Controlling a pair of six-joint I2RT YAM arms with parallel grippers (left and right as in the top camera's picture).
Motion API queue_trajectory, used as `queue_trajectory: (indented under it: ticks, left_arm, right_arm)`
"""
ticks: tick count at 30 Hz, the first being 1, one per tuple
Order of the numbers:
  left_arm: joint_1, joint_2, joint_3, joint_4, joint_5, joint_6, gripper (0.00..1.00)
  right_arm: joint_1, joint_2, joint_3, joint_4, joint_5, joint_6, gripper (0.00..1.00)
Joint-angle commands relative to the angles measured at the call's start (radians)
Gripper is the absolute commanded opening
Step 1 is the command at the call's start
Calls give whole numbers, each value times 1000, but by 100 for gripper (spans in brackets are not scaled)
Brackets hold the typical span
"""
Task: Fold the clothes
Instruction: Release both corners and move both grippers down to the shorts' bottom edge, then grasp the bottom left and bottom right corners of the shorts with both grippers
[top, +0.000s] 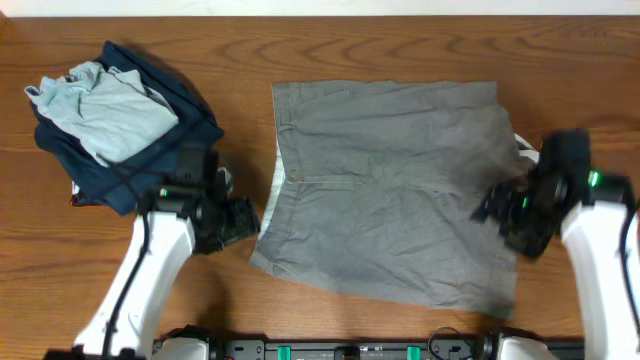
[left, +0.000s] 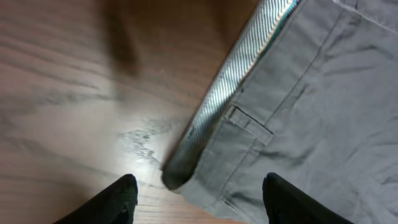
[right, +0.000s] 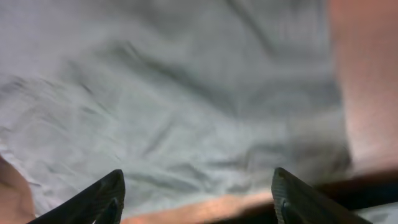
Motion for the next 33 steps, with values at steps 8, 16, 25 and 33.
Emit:
queue_trajectory:
  ticks: [8, 16, 25, 33]
  left_arm:
    - [-2, -35, -167, 37, 113, -242, 66]
    - [-2, -34, -268, 124, 113, -404, 66]
    - [-2, -34, -317, 252, 114, -458, 19]
    - [-2, -35, -299, 470, 231, -478, 6]
  right_arm:
    - [-5, -296, -321, 8, -55, 285, 73]
    - [-5, -326, -428, 8, -111, 285, 99]
    - [-5, -326, -459, -9, -125, 304, 99]
    - [-5, -326, -459, 7, -114, 291, 99]
